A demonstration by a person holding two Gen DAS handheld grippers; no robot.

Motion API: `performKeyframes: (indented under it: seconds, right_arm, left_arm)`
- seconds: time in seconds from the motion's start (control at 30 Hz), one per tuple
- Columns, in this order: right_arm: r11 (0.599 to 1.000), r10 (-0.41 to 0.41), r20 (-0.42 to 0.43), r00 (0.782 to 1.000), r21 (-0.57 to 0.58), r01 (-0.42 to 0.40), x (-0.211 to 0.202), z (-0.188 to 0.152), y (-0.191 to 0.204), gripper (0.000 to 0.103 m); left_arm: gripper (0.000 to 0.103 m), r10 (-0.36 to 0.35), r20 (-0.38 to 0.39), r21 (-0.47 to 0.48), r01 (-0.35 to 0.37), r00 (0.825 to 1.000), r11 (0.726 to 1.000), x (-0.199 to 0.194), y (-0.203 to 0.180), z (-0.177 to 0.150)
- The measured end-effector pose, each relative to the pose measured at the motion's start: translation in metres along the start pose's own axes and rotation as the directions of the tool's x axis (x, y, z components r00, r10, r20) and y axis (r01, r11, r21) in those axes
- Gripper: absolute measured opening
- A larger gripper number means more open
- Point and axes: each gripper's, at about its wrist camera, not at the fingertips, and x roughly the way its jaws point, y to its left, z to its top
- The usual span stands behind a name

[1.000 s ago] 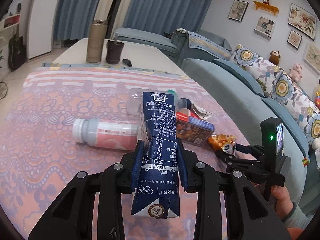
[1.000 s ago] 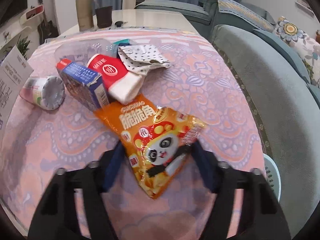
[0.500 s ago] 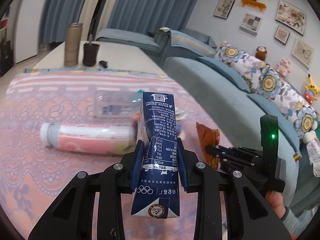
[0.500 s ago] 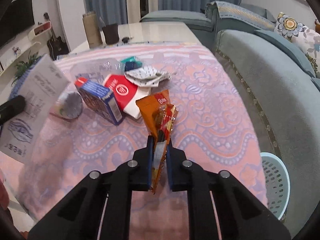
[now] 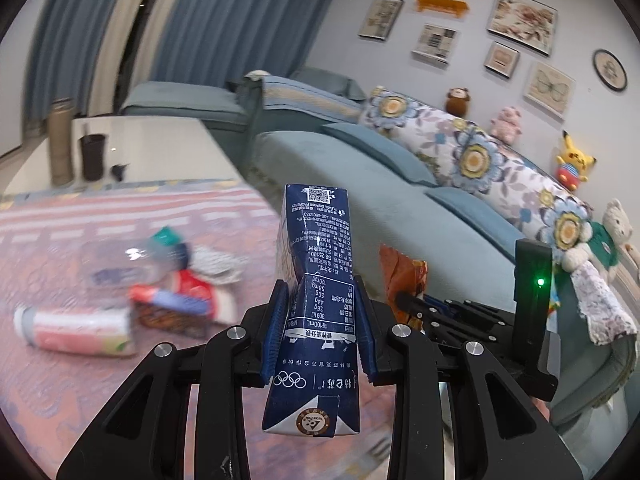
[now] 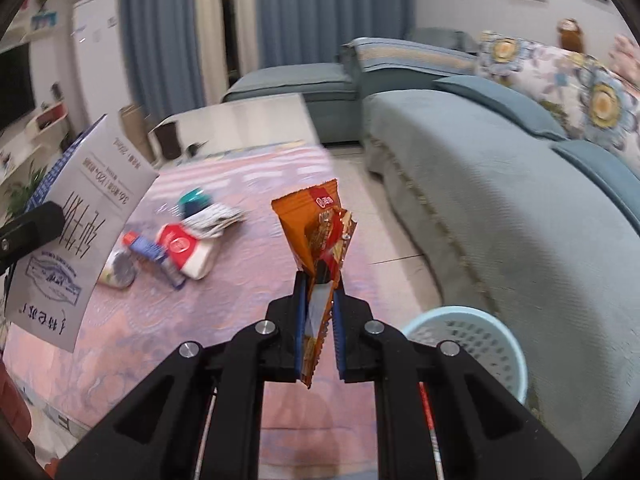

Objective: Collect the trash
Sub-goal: 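Carry the carton and packet over the blue basket and open both tools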

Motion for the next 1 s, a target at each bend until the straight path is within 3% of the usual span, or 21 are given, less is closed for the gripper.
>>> performKeyframes:
  seconds: [0.3,0.47,0.67,0.8,0.9,1.0]
  right_arm:
    - [0.990,-0.098,-0.007,0.995,0.099,0.098,-0.016,-0.008,-0.076,0.010]
    - [0.979,-0.113,-0.037,0.993,0.167,0.117,-0.011,-0.026,-0.113,0.010]
    - [0.954,-0.122,-0.113,0.986,0.259,0.147,0.011,-0.060,-0.156,0.010]
    - [0.933,-0.110,-0.169,0.980,0.322,0.161,0.034,-0.087,-0.177,0.010]
    - [0.912,-0.110,-0.210,0.972,0.367,0.183,0.051,-0.111,-0.189,0.011]
    - [0.887,-0.071,-0.257,0.964,0.426,0.179,0.066,-0.130,-0.199,0.011]
  left_arm:
    - [0.030,-0.079,-0.058,0.087,0.084,0.995,0.993,0.049,-0.068,0.012]
    - [0.030,-0.120,-0.130,0.074,0.130,0.984,0.989,0.093,-0.081,0.006]
    - [0.030,-0.167,-0.264,0.038,0.184,0.950,0.982,0.169,-0.097,-0.009]
    - [0.030,-0.169,-0.359,0.048,0.199,0.918,0.979,0.216,-0.107,-0.035]
    - [0.030,-0.169,-0.434,0.021,0.198,0.885,0.980,0.243,-0.104,-0.057]
    - [0.033,-0.151,-0.453,0.028,0.184,0.879,0.983,0.256,-0.104,-0.065]
